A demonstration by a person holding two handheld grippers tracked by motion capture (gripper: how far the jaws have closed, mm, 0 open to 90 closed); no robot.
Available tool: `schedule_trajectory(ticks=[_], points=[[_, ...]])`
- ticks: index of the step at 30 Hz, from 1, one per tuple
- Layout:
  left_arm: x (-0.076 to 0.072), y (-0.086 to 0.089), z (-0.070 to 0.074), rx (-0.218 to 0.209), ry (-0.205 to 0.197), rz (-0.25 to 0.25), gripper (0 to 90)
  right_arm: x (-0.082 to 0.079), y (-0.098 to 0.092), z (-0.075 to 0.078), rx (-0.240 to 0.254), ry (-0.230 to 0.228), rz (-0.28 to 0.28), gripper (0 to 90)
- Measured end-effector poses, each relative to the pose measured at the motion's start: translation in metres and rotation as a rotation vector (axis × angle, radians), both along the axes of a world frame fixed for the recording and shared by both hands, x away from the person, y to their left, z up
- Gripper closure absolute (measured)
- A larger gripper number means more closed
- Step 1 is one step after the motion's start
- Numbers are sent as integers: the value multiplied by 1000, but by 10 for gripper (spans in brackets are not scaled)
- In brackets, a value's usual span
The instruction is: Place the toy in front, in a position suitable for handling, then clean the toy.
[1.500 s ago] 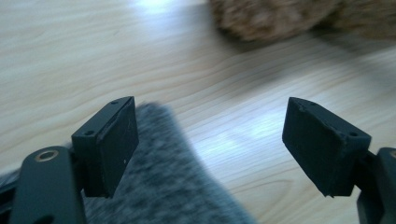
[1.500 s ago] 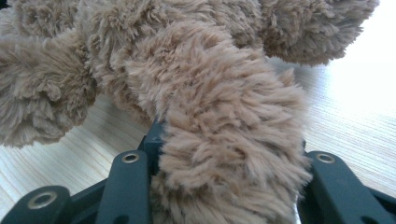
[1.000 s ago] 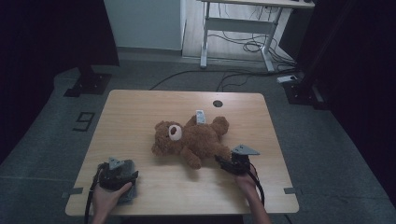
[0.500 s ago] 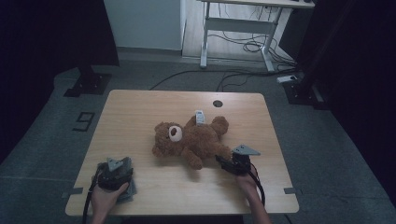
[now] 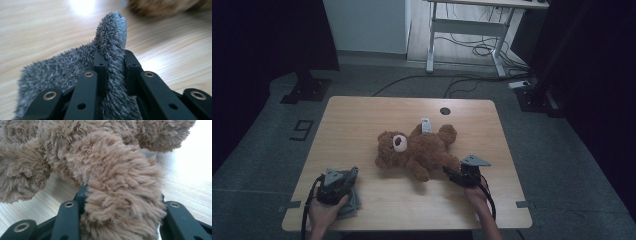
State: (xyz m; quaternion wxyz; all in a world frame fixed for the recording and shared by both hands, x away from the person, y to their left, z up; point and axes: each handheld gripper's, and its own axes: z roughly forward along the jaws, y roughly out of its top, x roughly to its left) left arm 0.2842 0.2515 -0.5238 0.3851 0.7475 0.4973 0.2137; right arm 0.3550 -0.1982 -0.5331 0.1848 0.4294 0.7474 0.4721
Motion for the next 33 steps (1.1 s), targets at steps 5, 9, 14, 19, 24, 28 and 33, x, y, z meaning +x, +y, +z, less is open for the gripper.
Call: schedule_trajectory(ticks=[5, 9, 14, 19, 24, 28, 33], points=[[-4, -2, 9, -66, -44, -42, 764, 0, 0, 0, 3, 2, 0, 528], [-6, -5, 14, -120, -64, -69, 760, 0, 0, -1, 1, 1, 0, 528], [-9, -12, 27, -154, -109, -105, 763, 0, 0, -2, 4, 2, 1, 528], [-6, -27, 41, -158, -142, -146, 764, 0, 1, -2, 8, 7, 1, 529], [7, -51, 56, -161, -165, -187, 764, 0, -1, -4, 17, 11, 3, 529], [19, -73, 67, -154, -191, -225, 765, 0, -1, -4, 17, 10, 6, 528], [38, -106, 74, -150, -202, -270, 767, 1, -1, -5, 23, 11, 6, 529]])
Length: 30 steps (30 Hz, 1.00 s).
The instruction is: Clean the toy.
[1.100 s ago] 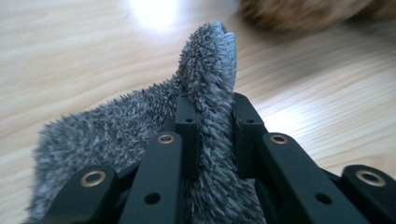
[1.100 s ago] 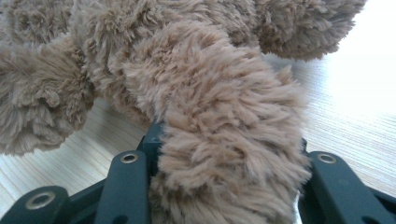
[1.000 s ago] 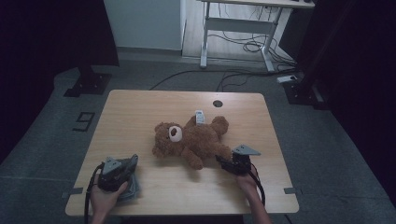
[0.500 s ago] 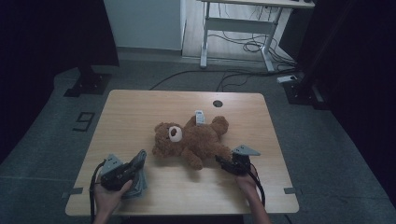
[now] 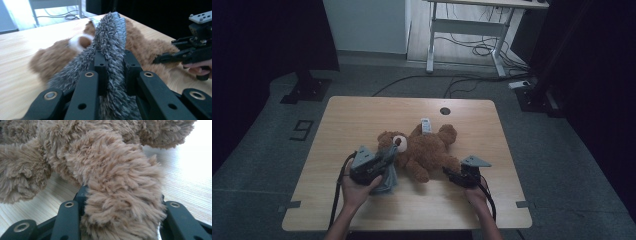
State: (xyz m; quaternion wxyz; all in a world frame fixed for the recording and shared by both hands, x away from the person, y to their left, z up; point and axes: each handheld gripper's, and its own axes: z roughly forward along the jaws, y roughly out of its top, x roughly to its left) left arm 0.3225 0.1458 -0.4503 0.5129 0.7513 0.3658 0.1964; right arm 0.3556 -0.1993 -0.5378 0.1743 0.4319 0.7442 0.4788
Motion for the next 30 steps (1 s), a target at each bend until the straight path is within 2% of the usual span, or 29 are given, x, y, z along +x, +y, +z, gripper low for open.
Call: schedule_trajectory(ticks=[4, 7, 8, 12, 14, 17, 25, 30], points=[[16, -29, -2, 1, 14, -44, 768, 1, 0, 0, 6, 5, 1, 529], [31, -55, -7, 25, 27, -75, 768, 2, -1, 0, 22, 15, 3, 538], [35, -59, -9, 31, 32, -80, 768, 3, -1, -1, 38, 21, 4, 543], [48, -76, -25, 86, 70, -84, 768, 4, -3, 0, 39, 23, 16, 555], [49, -75, -32, 85, 75, -80, 769, 4, -5, -1, 35, 22, 24, 563], [47, -69, -33, 77, 71, -59, 769, 4, -8, -1, 31, 15, 42, 567], [38, -40, -33, 82, 63, -30, 771, 3, -9, -2, 23, 7, 60, 567], [28, -20, -28, 93, 36, 0, 772, 3, -11, -2, 21, 4, 71, 567]])
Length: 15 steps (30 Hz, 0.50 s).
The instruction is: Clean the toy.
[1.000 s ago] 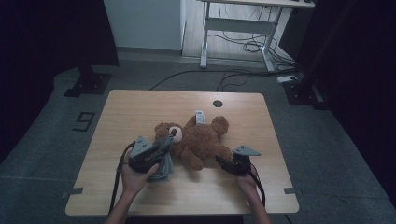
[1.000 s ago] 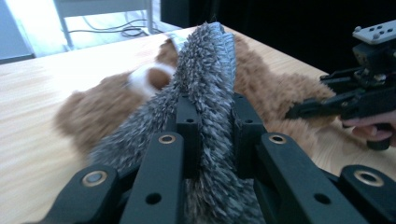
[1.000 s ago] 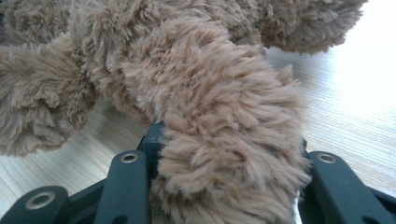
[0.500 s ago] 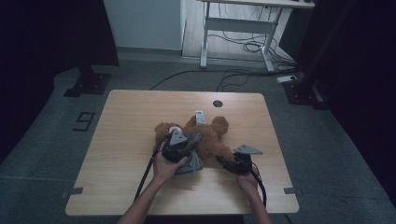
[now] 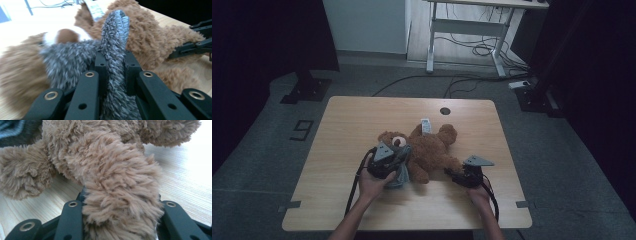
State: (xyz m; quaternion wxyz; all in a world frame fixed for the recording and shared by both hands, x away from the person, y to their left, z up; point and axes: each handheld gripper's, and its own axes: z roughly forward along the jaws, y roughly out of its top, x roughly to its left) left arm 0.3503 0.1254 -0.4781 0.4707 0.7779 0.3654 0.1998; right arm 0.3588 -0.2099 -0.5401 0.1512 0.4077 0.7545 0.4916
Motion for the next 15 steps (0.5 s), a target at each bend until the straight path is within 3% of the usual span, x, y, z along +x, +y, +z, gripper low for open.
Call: schedule_trajectory(ticks=[6, 11, 15], points=[[-1, 28, 1, 15, 12, 92, 773, 0, -1, -1, 5, -5, 2, 565], [4, 52, -8, -16, 43, 146, 773, 0, -2, -2, 13, -9, 7, 565], [7, 65, -16, -8, 69, 179, 773, 0, -2, -2, 12, -12, 11, 565]])
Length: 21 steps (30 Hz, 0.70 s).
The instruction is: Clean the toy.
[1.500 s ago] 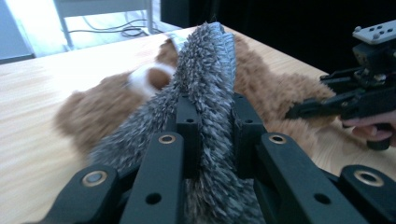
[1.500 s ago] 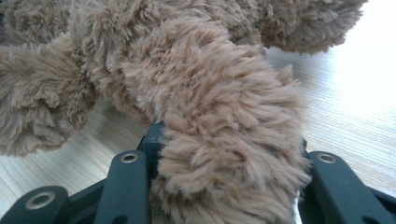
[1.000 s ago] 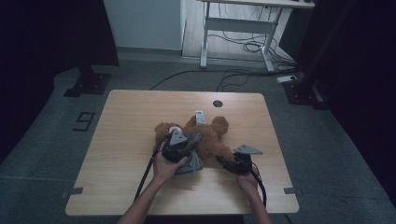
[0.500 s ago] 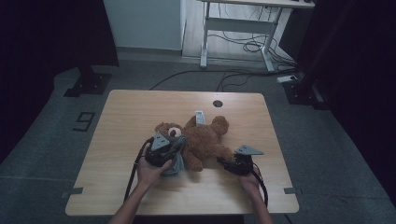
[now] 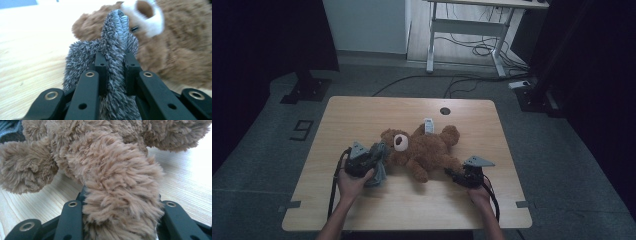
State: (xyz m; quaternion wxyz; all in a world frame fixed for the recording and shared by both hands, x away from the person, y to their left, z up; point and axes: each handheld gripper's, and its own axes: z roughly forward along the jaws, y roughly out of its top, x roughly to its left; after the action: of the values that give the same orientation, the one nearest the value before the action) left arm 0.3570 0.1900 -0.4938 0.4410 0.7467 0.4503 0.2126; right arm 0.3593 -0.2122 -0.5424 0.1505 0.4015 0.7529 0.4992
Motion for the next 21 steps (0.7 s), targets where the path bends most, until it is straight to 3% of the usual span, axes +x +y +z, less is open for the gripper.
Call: schedule_trajectory(ticks=[5, 7, 10, 14, 16, 21], points=[[2, 10, -8, 24, 20, 39, 772, 1, 0, -1, 6, 3, 2, 566], [2, 14, -9, 6, 22, 43, 772, 1, -1, -1, 11, 5, 2, 565], [-4, 12, 0, -31, -6, 30, 772, 1, -1, -1, 9, 5, 3, 566], [-14, -3, 22, -56, -71, 0, 772, 1, -1, -1, 12, 7, 3, 566], [-19, -18, 36, -64, -107, -42, 772, 1, -1, -1, 11, 6, 2, 565], [-20, -61, 57, -78, -136, -152, 772, 1, -1, -1, 13, 8, 1, 565]])
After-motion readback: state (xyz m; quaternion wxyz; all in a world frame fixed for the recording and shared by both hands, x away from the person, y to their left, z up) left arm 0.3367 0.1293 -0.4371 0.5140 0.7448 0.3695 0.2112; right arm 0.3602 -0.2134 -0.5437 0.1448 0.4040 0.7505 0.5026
